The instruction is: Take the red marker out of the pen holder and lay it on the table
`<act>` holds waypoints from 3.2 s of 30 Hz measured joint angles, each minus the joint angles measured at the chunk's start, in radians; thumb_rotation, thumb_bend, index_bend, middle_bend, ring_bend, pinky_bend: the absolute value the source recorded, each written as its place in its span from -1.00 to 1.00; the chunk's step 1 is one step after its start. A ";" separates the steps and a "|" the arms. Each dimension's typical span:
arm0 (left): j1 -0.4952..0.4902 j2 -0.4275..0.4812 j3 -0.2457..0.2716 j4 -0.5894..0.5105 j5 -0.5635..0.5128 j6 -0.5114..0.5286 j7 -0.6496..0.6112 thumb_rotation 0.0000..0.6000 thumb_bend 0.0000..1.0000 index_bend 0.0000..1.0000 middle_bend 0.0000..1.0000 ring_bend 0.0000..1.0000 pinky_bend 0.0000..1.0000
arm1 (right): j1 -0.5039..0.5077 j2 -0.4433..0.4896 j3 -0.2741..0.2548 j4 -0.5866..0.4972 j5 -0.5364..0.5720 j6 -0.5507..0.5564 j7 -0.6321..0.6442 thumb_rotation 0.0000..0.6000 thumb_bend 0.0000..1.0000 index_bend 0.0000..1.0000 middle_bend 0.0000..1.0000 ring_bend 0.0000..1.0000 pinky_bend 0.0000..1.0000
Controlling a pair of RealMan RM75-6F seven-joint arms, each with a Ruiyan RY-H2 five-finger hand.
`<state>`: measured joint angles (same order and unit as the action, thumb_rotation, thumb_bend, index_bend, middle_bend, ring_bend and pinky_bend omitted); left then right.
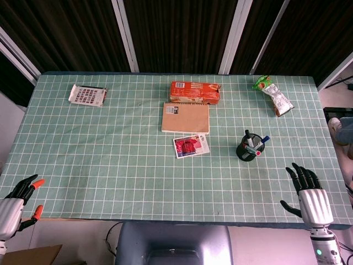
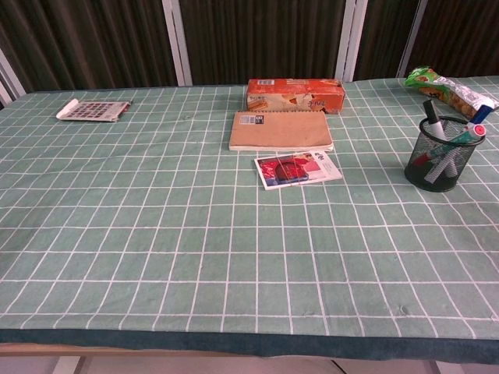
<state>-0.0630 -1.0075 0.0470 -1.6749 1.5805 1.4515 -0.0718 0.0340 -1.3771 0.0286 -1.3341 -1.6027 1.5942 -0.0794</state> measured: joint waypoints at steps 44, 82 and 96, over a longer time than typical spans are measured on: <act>0.015 0.008 0.001 0.003 -0.001 0.023 -0.019 1.00 -0.12 -0.62 -0.86 -0.81 -0.24 | 0.265 0.049 0.195 -0.157 0.201 -0.284 -0.437 1.00 -0.48 0.10 0.89 1.00 1.00; 0.015 0.010 -0.003 0.008 -0.004 0.022 -0.037 1.00 -0.12 -0.62 -0.86 -0.81 -0.24 | 0.392 -0.082 0.172 0.021 0.270 -0.369 -0.324 1.00 -0.15 0.20 0.97 1.00 1.00; 0.016 0.011 -0.003 0.008 -0.003 0.023 -0.038 1.00 -0.12 -0.62 -0.86 -0.81 -0.24 | 0.405 -0.106 0.164 0.070 0.273 -0.363 -0.303 1.00 -0.09 0.23 0.99 1.00 1.00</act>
<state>-0.0468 -0.9968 0.0442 -1.6667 1.5776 1.4748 -0.1093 0.4386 -1.4830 0.1922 -1.2642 -1.3299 1.2314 -0.3821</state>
